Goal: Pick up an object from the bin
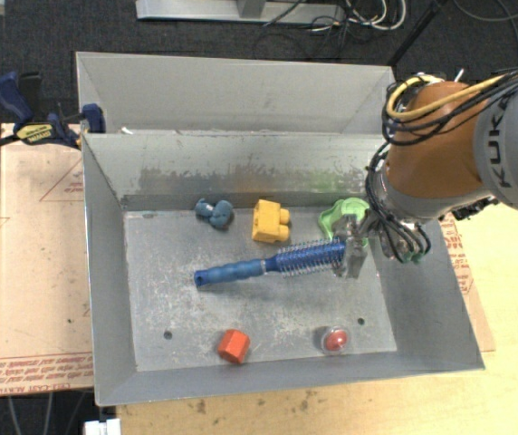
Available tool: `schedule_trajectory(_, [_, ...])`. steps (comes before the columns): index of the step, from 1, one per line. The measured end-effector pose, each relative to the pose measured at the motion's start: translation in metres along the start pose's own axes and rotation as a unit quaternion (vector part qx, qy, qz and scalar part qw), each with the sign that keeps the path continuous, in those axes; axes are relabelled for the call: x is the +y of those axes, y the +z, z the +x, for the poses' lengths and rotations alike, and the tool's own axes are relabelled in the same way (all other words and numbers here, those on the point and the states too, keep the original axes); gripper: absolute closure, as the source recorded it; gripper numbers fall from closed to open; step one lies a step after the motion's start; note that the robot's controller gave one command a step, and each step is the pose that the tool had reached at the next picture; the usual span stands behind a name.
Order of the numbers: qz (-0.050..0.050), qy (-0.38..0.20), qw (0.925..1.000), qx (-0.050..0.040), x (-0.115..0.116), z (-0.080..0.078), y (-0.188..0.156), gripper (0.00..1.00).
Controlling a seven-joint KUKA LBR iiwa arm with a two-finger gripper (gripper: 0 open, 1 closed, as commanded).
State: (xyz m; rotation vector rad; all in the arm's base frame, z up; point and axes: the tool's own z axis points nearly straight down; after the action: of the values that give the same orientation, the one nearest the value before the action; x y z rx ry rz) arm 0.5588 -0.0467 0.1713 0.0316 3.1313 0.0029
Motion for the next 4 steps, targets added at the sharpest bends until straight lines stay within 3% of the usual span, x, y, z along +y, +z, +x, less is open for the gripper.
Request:
schedule_trajectory(1, [0.001,0.006,1.0000,-0.0011,-0.015,-0.013,-0.086,1.00])
schedule_trajectory(2, [-0.001,-0.213,0.9770,0.0051,-0.018,-0.030,-0.037,1.00])
schedule_trajectory(3, [-0.001,-0.132,0.9912,0.0065,-0.030,0.004,0.015,1.00])
schedule_trajectory(4, [-0.002,-0.299,0.9542,0.0062,-0.036,0.019,0.064,1.00])
